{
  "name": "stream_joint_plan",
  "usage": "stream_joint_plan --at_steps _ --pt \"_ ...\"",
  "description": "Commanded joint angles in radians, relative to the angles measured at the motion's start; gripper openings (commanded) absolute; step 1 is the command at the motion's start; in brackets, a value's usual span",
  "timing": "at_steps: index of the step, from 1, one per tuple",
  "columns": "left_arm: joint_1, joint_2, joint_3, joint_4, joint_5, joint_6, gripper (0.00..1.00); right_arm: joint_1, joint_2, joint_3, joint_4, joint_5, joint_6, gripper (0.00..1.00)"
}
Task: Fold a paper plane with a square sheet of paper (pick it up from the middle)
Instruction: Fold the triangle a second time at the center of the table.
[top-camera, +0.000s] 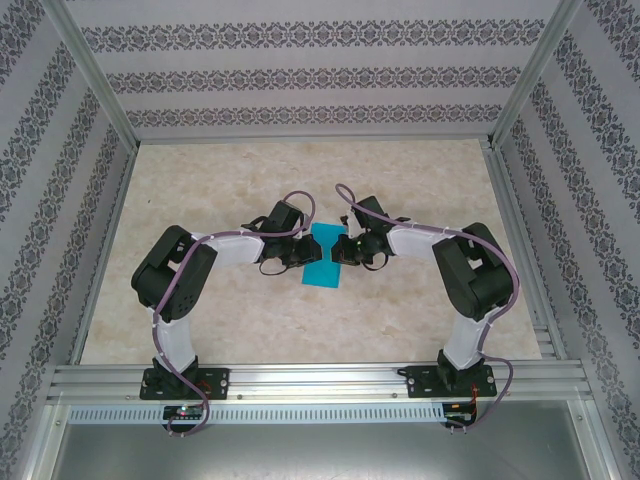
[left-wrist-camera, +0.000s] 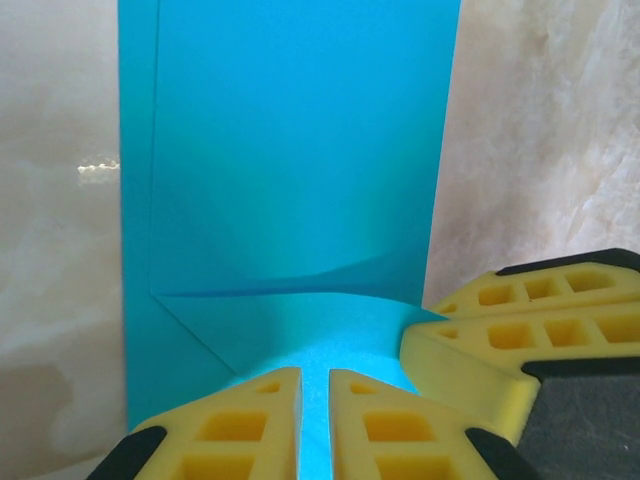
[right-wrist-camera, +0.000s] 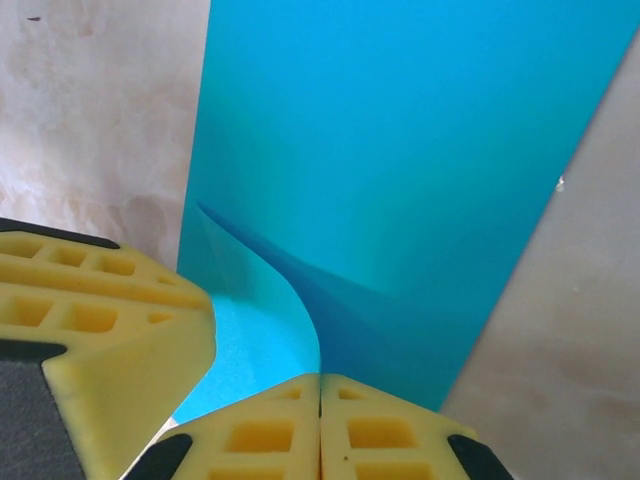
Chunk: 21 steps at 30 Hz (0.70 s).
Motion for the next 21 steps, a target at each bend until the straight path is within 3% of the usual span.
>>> stream_joint_plan --at_steps 1,21 --pt "-0.018 0.025 0.0 0.001 0.016 0.011 0.16 -0.009 0.022 0.035 -0.014 0.024 -0.048 0.06" --pt "-0.022 0.04 0.007 -0.061 -0.008 0.059 0.16 -0.014 0.034 0.043 -0.033 0.084 -0.065 0.05"
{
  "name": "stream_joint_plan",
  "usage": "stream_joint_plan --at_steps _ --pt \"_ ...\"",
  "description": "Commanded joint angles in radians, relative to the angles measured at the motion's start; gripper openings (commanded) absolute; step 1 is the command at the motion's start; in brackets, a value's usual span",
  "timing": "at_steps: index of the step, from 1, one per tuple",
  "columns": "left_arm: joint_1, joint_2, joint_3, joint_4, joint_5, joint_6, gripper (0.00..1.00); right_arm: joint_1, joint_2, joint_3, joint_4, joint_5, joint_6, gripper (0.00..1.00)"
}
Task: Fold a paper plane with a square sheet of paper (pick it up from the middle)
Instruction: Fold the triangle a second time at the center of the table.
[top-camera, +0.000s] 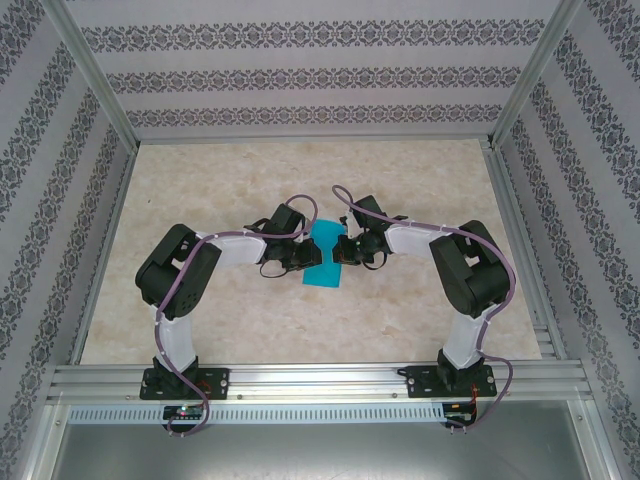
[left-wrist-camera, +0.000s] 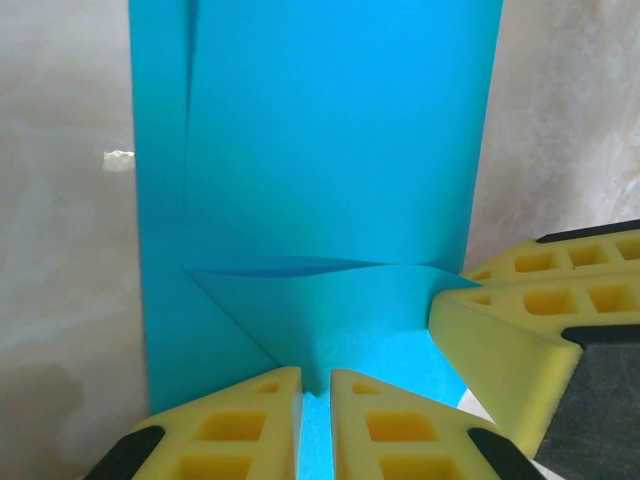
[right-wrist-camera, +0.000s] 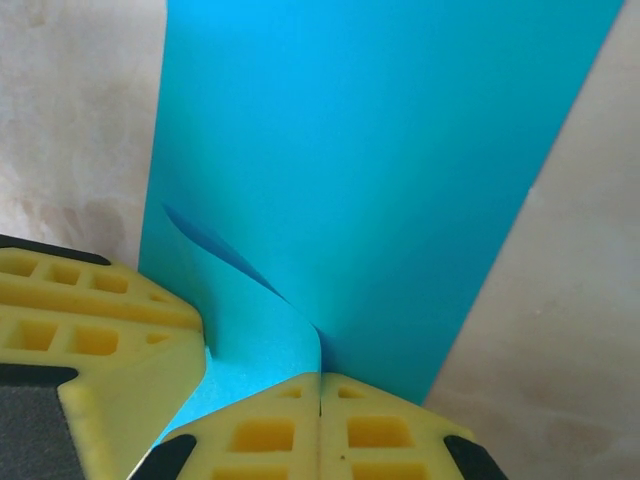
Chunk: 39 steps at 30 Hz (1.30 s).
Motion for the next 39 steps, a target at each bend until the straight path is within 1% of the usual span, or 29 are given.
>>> stream_joint_plan --at_steps 1,8,21,26,31,33,39 --pt "-0.017 0.016 0.005 -0.043 -0.007 0.034 0.16 -0.014 0.013 0.026 -0.006 0.039 -0.024 0.05" --pt "-0.019 0.002 -0.001 -0.043 -0.009 0.051 0.19 -0.015 0.015 0.032 -0.005 0.042 -0.022 0.05" --pt "-0.019 -0.014 0.01 -0.048 -0.004 0.064 0.18 -0.015 0.044 0.043 -0.025 0.043 -0.036 0.05" --pt "-0.019 -0.063 -0.002 0.026 0.032 0.051 0.15 -0.015 0.052 0.045 -0.037 0.042 -0.041 0.06" --pt "-0.022 -0.049 -0.025 0.129 0.08 0.001 0.1 -0.015 0.06 0.048 -0.042 0.042 -0.042 0.06" --pt "-0.027 -0.034 -0.023 0.14 0.085 -0.01 0.08 -0.015 0.065 0.05 -0.044 0.042 -0.042 0.05" --pt "-0.052 0.009 -0.013 0.136 0.082 -0.019 0.06 -0.015 0.072 0.051 -0.049 0.038 -0.04 0.05"
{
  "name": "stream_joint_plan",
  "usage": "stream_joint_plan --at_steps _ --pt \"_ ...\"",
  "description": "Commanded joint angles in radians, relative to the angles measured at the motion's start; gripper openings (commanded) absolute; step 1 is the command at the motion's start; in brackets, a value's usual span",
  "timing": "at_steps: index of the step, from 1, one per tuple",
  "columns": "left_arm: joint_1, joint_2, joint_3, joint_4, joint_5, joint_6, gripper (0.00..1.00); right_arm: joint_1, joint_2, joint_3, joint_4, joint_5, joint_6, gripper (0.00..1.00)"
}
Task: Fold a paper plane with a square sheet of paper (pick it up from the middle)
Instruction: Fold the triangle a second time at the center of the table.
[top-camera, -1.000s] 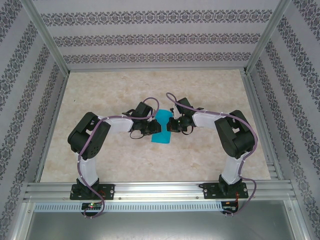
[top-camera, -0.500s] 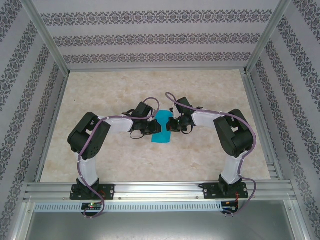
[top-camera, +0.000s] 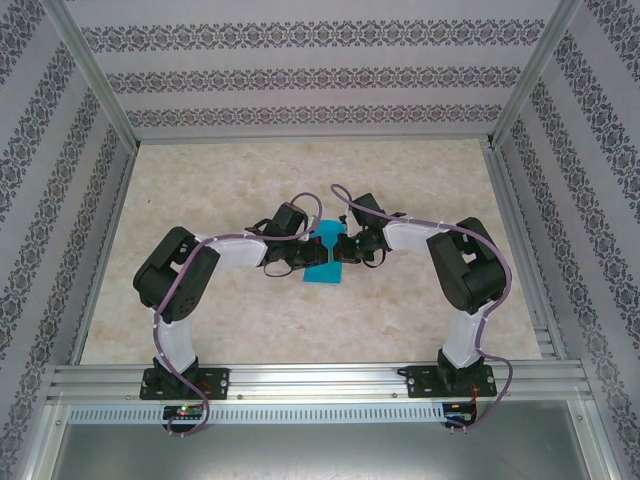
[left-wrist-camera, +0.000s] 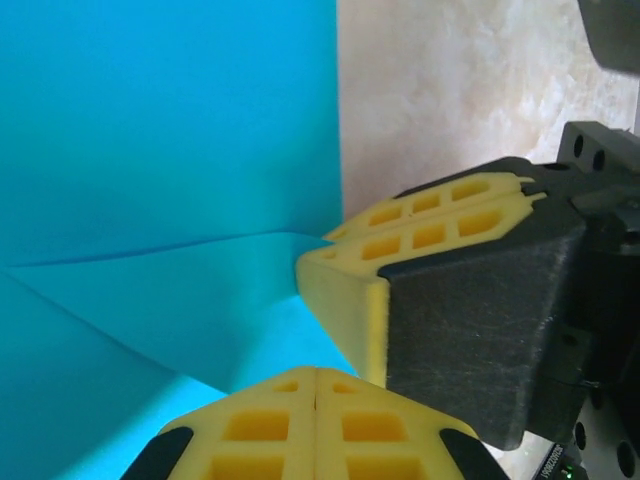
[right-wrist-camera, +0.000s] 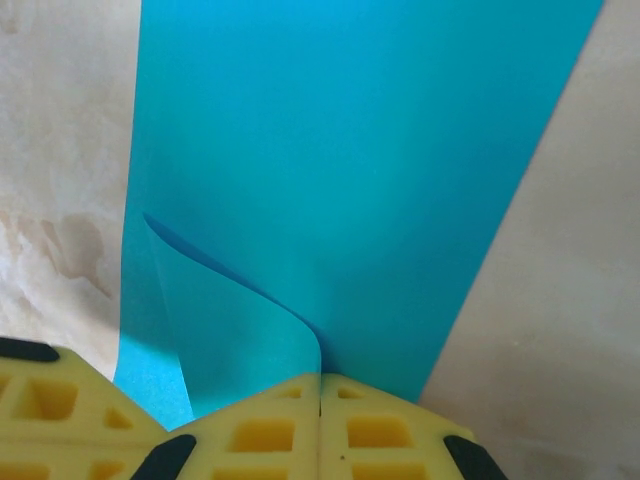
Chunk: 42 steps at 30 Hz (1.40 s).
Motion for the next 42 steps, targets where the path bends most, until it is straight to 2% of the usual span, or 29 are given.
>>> stream_joint_plan --at_steps 1,22,27,33,37,42 --pt "-0.02 0.034 -0.001 0.04 0.01 -0.018 0.06 -0.008 0.04 0.012 -0.012 0.027 -0.017 0.05" --pt "-0.03 0.092 0.02 -0.059 -0.067 -0.016 0.04 -0.009 0.049 0.014 -0.026 0.027 -0.021 0.07" --pt "-0.035 0.092 0.027 -0.122 -0.105 -0.013 0.04 -0.009 0.002 0.022 -0.034 0.003 0.008 0.15" --pt "-0.035 0.092 0.017 -0.154 -0.132 -0.022 0.03 -0.012 -0.197 -0.037 -0.058 0.024 0.035 0.32" --pt "-0.035 0.096 0.014 -0.147 -0.131 -0.031 0.03 -0.001 -0.289 -0.126 -0.06 0.011 0.058 0.3" --pt "-0.035 0.099 0.016 -0.147 -0.133 -0.041 0.02 0.071 -0.296 -0.175 -0.044 0.006 0.097 0.14"
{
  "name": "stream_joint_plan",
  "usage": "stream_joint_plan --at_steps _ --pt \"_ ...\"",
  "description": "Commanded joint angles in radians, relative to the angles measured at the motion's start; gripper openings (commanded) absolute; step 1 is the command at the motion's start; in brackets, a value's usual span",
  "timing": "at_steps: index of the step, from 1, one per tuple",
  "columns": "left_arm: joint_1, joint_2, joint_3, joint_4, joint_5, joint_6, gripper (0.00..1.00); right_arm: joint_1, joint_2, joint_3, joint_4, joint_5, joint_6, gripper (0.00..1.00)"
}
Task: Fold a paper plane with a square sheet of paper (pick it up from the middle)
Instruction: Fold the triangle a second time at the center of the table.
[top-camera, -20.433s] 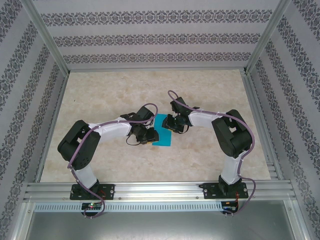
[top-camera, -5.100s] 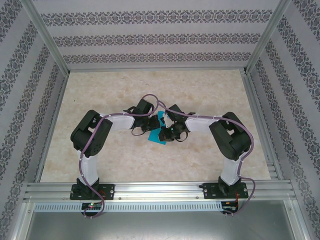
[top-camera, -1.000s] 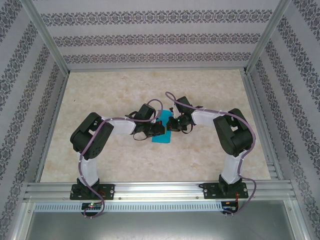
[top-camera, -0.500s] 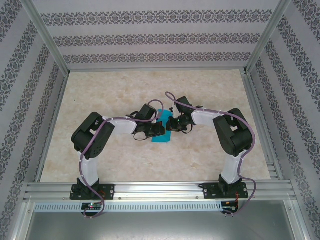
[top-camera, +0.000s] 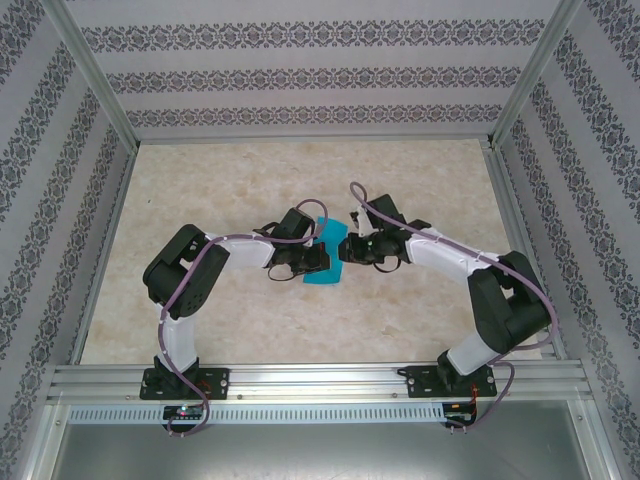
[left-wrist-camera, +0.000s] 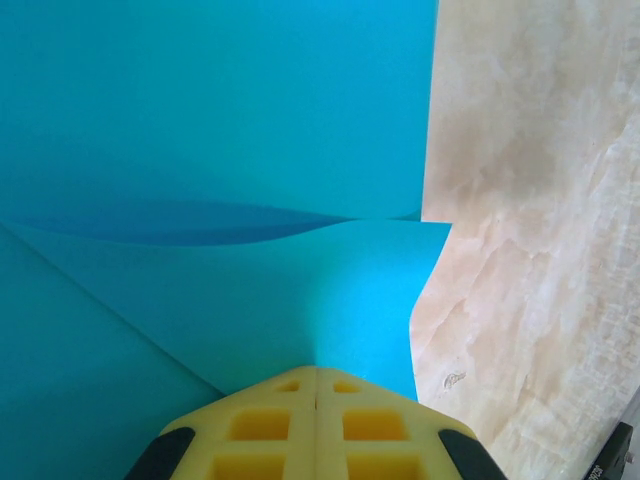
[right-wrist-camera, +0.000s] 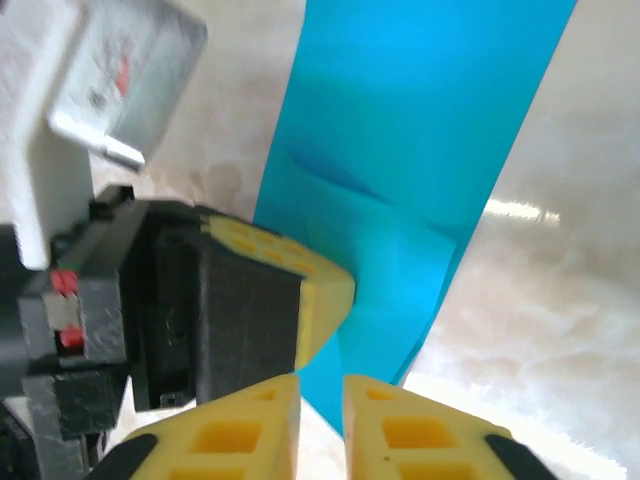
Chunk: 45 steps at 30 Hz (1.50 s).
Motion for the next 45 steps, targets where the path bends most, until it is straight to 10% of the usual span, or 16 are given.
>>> stream_joint_plan --at_steps 1,45 --pt "-0.009 0.044 -0.011 -0.093 -0.076 -0.02 0.02 0.053 0.023 -0.036 0.007 0.001 0.04 0.13" --pt "-0.009 0.043 -0.023 -0.078 -0.063 -0.031 0.03 0.076 0.152 0.024 0.061 -0.011 0.07 0.08"
